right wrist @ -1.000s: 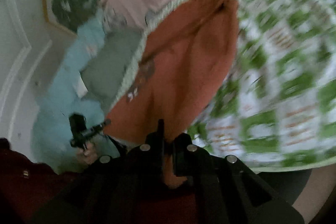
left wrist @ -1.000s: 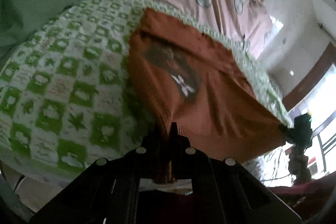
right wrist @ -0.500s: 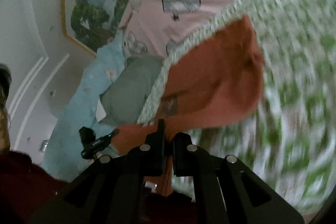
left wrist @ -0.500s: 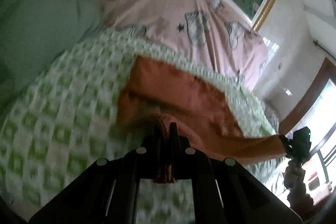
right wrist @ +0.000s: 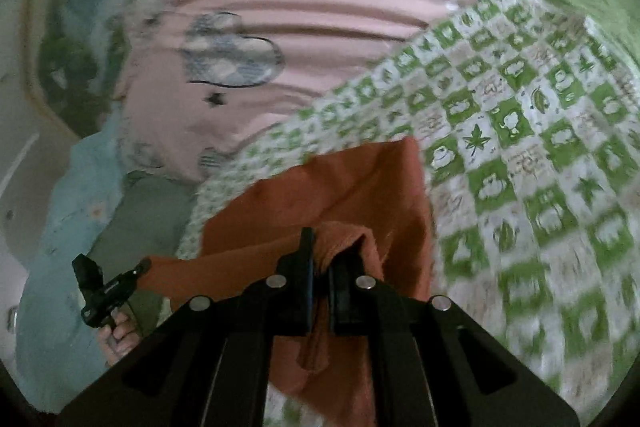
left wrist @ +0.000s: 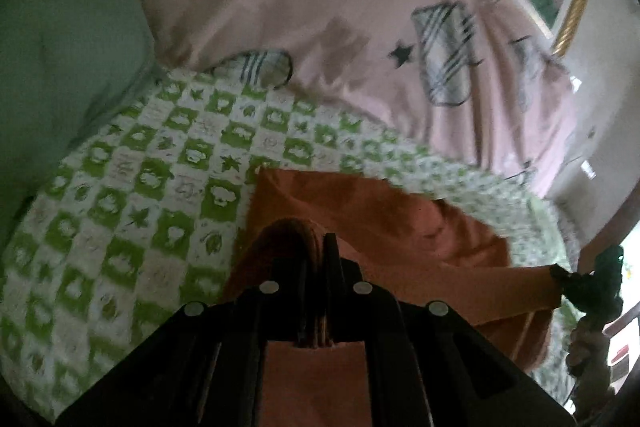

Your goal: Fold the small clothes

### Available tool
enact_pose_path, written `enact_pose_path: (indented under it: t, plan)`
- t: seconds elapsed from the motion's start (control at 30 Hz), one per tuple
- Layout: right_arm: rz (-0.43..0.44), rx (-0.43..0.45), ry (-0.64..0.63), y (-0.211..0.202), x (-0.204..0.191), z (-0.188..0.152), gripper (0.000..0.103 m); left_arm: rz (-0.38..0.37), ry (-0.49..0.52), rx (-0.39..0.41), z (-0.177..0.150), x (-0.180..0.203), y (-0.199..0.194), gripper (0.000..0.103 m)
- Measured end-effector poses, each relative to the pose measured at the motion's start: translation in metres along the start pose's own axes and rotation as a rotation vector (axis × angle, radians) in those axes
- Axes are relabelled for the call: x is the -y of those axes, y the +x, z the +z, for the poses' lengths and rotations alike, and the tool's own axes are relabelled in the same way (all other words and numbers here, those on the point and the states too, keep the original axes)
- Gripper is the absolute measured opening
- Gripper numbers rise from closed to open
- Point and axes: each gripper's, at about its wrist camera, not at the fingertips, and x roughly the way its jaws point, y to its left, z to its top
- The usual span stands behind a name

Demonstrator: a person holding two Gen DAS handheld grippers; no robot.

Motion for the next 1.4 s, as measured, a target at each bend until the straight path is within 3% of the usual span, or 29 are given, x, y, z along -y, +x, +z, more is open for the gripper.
enact_pose_path:
  t: [0.23, 0.3, 0.37, 0.4, 0.47, 0.53, 0.57, 0.63, 0.73, 0.77, 0.83, 0.9, 1.03, 1.17, 1.27, 1.3, 1.4]
  plan:
    - [-0.11, -0.105, 0.027, 0.071, 0.032, 0.015, 0.007, 0.083, -0.017, -0.111, 0.008, -0.022, 0.088, 0.006]
    - [-0.135, -0.153, 0.06, 0.085, 0.045, 0.012, 0.007, 0.071, -0.047, -0.15, 0.003, -0.032, 0.099, 0.009]
    - [-0.1, -0.135, 0.111, 0.076, 0.053, 0.008, 0.009, 0.035, -0.077, -0.164, -0.004, -0.037, 0.094, 0.015]
    - [-0.106, -0.117, 0.124, 0.066, 0.054, 0.006, 0.01, 0.011, -0.078, -0.161, -0.01, -0.037, 0.086, 0.025]
    - [-0.171, -0.051, 0.101, 0.043, 0.047, 0.0, 0.024, -0.012, -0.045, -0.149, -0.025, -0.028, 0.065, 0.041]
    - [-0.23, 0.028, 0.028, 0.017, 0.028, -0.01, 0.029, -0.041, -0.004, -0.147, -0.041, -0.014, 0.048, 0.043]
    - [-0.213, 0.039, -0.036, 0.009, 0.012, -0.02, 0.029, -0.066, 0.019, -0.163, -0.052, -0.005, 0.043, 0.043]
    - [-0.141, -0.031, -0.122, 0.018, -0.012, -0.036, 0.029, -0.098, 0.056, -0.202, -0.07, 0.014, 0.041, 0.043]
    - [-0.038, -0.231, -0.296, 0.058, -0.053, -0.069, 0.029, -0.087, 0.147, -0.269, -0.093, 0.043, 0.057, 0.043]
    - [-0.042, -0.278, -0.352, 0.072, -0.063, -0.078, 0.029, -0.048, 0.19, -0.27, -0.096, 0.051, 0.064, 0.043]
    - [-0.133, -0.345, -0.476, 0.102, -0.075, -0.089, 0.029, -0.017, 0.241, -0.274, -0.092, 0.058, 0.077, 0.045]
    - [-0.179, -0.366, -0.495, 0.119, -0.073, -0.08, 0.029, -0.013, 0.249, -0.287, -0.077, 0.056, 0.095, 0.044]
    - [-0.252, -0.306, -0.386, 0.13, -0.052, -0.029, 0.026, 0.01, 0.204, -0.278, -0.034, 0.042, 0.121, 0.036]
    - [-0.417, -0.073, -0.223, 0.101, -0.023, 0.026, 0.029, 0.161, 0.135, -0.169, 0.013, 0.023, 0.124, 0.038]
    - [-0.349, -0.025, -0.088, 0.078, -0.006, 0.035, 0.029, 0.147, 0.006, -0.127, 0.026, -0.002, 0.109, 0.05]
    - [-0.323, -0.017, -0.083, 0.068, -0.007, 0.03, 0.029, 0.145, -0.021, -0.111, 0.023, -0.007, 0.101, 0.058]
    - [-0.256, -0.029, -0.1, 0.057, -0.02, 0.004, 0.029, 0.136, -0.049, -0.094, -0.004, -0.012, 0.073, 0.064]
